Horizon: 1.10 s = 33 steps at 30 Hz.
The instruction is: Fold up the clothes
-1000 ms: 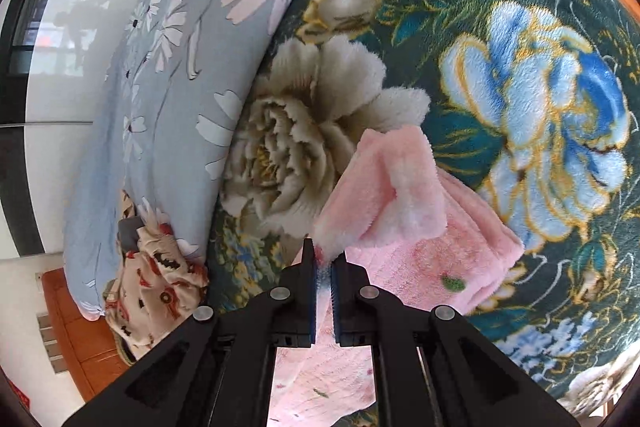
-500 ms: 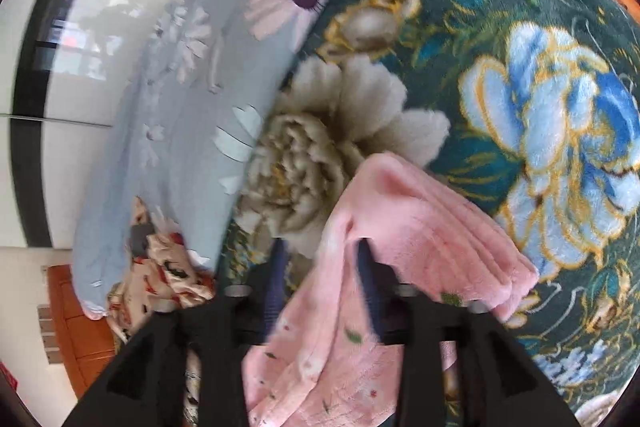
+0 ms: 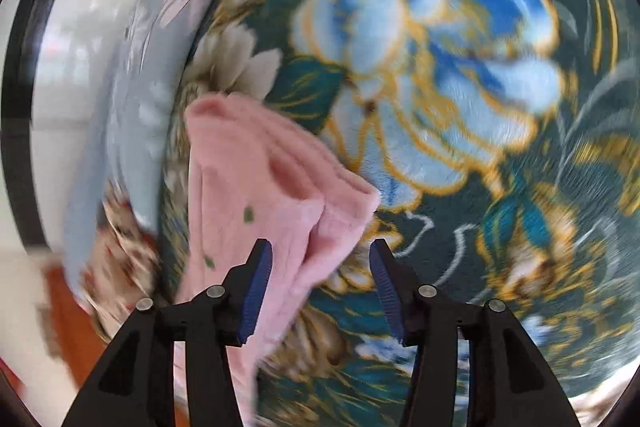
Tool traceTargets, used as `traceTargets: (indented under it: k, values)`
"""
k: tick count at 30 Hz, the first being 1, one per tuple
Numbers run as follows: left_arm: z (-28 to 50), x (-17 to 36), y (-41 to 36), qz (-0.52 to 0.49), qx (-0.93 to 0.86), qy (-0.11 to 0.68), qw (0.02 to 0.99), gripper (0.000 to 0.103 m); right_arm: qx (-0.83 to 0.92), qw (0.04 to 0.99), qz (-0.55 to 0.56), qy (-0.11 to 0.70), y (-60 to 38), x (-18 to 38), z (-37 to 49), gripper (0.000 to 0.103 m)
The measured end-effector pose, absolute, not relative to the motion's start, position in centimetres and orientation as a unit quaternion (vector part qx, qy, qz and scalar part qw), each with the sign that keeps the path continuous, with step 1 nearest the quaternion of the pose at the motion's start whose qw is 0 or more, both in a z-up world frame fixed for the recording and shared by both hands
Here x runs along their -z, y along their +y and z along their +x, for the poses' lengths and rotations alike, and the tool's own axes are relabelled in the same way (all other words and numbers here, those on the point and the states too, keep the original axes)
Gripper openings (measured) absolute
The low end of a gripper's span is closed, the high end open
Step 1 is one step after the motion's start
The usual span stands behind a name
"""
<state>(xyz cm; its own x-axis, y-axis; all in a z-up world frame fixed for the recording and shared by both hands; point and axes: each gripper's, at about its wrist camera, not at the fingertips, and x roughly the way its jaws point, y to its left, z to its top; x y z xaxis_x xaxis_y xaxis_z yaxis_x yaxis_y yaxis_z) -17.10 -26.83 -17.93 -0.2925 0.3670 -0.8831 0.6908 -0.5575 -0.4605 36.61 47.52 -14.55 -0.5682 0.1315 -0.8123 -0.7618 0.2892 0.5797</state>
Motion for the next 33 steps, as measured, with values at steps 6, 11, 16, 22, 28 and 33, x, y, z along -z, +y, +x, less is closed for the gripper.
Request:
traceTargets:
  k: [6,11,16,22,28,33]
  values:
    - [-17.4,19.2,-24.6,0.565,0.660,0.483,0.112,0.071,-0.536,0.425,-0.200,0.701,48.5,16.5,35.5,0.064]
    - [-18.6,18.8,-23.1,0.570,0.668,0.466,0.105,0.073,-0.561,0.451,-0.255,0.646,48.9,15.2,32.8,0.064]
    - [-19.6,18.4,-21.8,0.576,0.675,0.450,0.099,0.070,-0.581,0.460,-0.309,0.597,49.3,13.5,30.3,0.019]
    - [-21.2,17.6,-20.0,0.583,0.673,0.445,0.093,0.000,-0.630,0.437,-0.299,0.568,49.3,9.9,28.5,0.015]
    - [-23.5,11.3,-19.4,0.530,0.739,0.411,0.061,0.000,-0.683,0.405,-0.279,0.540,49.7,4.6,26.5,0.014]
    - [-24.0,5.3,-21.0,0.469,0.777,0.420,0.012,0.000,-0.722,0.383,-0.239,0.524,49.5,-0.3,26.6,0.012]
